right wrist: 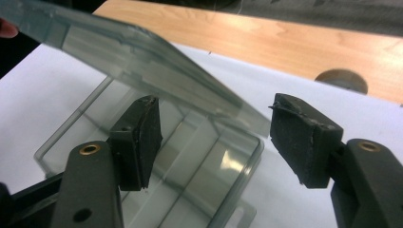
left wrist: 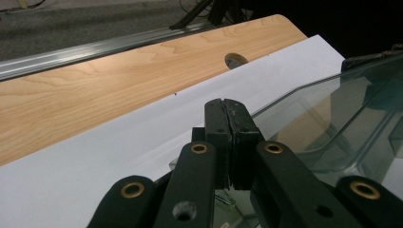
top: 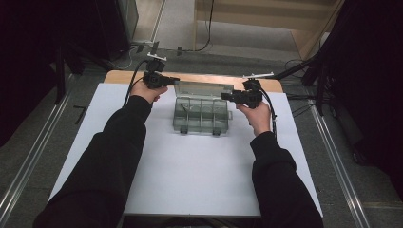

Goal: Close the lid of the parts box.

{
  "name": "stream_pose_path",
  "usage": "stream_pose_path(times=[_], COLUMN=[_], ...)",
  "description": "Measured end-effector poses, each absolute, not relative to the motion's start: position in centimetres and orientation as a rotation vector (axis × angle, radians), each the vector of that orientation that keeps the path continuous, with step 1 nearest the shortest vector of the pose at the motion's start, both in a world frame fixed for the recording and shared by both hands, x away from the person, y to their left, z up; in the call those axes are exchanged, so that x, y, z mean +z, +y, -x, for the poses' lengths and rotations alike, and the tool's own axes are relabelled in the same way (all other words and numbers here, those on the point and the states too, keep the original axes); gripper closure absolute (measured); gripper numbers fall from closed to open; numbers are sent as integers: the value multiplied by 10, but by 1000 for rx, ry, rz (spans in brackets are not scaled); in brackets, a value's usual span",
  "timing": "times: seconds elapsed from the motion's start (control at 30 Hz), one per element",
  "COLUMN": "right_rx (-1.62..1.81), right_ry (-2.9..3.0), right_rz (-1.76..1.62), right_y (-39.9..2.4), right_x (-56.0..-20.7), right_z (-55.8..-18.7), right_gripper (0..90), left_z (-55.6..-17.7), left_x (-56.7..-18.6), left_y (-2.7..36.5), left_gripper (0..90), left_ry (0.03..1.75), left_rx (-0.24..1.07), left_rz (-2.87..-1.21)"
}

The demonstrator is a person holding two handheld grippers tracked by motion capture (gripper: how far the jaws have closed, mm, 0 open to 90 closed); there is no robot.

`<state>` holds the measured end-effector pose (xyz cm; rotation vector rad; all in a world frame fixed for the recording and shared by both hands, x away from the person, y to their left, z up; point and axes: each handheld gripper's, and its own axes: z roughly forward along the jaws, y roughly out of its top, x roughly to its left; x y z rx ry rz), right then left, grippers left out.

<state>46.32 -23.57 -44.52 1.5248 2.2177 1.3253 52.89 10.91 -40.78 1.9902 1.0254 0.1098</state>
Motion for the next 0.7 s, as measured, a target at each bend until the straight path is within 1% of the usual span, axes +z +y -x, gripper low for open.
stream_pose_path(times=[0.1, 0.33, 0.47, 0.63, 0.7], right_rx=[1303, 1264, 1217, 1275, 1264], right_ry=[2263, 2294, 2314, 2307, 2306], right_rz=[-1545, -1603, -1627, -1656, -1643], right_y=[-238, -251, -259, -268, -268], right_x=[-446, -445, -443, -440, -438], right_z=[-462, -457, -455, -455, -456], right_gripper=[410, 540, 663, 794, 887], left_z=[-529, -528, -527, -525, -524], left_x=[-409, -408, -407, -407, -406], left_y=[108, 107, 106, 107, 107], left_gripper=[890, 890, 889, 888, 888], left_ry=[1019, 1018, 1018, 1018, 1012], left_rx=[101, 106, 99, 91, 87], left_rz=[-1996, -2001, -1998, -2001, -2000])
